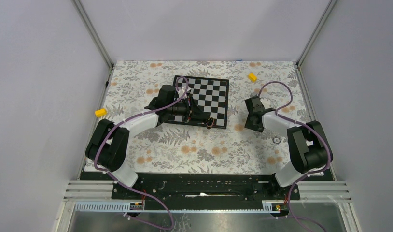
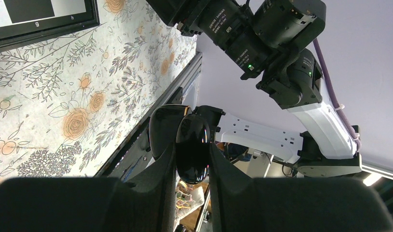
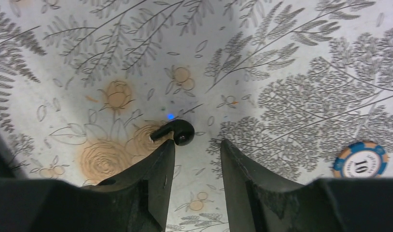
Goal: Insert the wireless bluetooth earbuds into the charging case
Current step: Pick up the left earbud from the center of the board, then insert the left earbud into the left side groove of the charging case.
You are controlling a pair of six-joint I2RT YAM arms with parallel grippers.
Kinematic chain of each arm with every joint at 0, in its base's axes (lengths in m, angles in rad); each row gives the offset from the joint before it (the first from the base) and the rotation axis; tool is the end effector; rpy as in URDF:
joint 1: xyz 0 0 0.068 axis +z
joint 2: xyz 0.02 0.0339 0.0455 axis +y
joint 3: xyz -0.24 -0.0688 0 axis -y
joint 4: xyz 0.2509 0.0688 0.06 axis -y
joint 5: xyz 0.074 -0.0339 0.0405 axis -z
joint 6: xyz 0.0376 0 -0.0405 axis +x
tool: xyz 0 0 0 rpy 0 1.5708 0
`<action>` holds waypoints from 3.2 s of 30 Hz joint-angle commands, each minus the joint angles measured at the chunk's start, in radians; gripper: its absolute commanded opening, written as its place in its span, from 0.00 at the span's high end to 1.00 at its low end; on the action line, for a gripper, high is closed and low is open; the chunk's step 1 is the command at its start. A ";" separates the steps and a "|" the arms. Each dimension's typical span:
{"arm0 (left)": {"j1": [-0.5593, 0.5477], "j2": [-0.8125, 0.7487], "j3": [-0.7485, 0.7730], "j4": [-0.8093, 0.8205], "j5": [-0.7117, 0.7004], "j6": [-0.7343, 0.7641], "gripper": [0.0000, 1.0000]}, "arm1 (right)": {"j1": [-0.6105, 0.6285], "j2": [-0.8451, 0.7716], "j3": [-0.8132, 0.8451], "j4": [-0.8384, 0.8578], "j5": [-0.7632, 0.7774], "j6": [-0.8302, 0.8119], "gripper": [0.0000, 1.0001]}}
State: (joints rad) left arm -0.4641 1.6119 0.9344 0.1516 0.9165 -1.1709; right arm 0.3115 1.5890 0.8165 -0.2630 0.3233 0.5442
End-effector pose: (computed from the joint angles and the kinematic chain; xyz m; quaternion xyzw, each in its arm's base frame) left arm 0.2967 -0.1819 0.1941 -0.0619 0.8056 -0.5887 0.0265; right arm 0.2910 0.0811 0.1270 0.1528 0.9404 -0.0329 0.3019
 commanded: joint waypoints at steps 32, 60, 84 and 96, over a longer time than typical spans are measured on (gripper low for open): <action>0.001 -0.035 0.036 0.023 0.010 0.016 1.00 | -0.040 0.101 0.106 0.030 -0.011 -0.015 0.62; 0.001 -0.033 0.034 0.019 0.001 0.017 1.00 | -0.040 0.070 0.066 -0.001 -0.078 -0.141 0.62; 0.001 -0.019 0.036 0.017 0.002 0.029 1.00 | -0.040 -0.195 -0.055 0.192 -0.267 -0.200 0.77; 0.001 0.063 0.082 0.078 0.075 -0.006 1.00 | -0.034 -0.705 -0.307 0.572 -0.593 -0.181 0.75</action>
State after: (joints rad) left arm -0.4641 1.6596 0.9932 0.1318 0.9409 -1.1358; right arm 0.2741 1.0073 0.5262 0.1299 -0.1566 0.3359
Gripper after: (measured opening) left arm 0.263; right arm 0.272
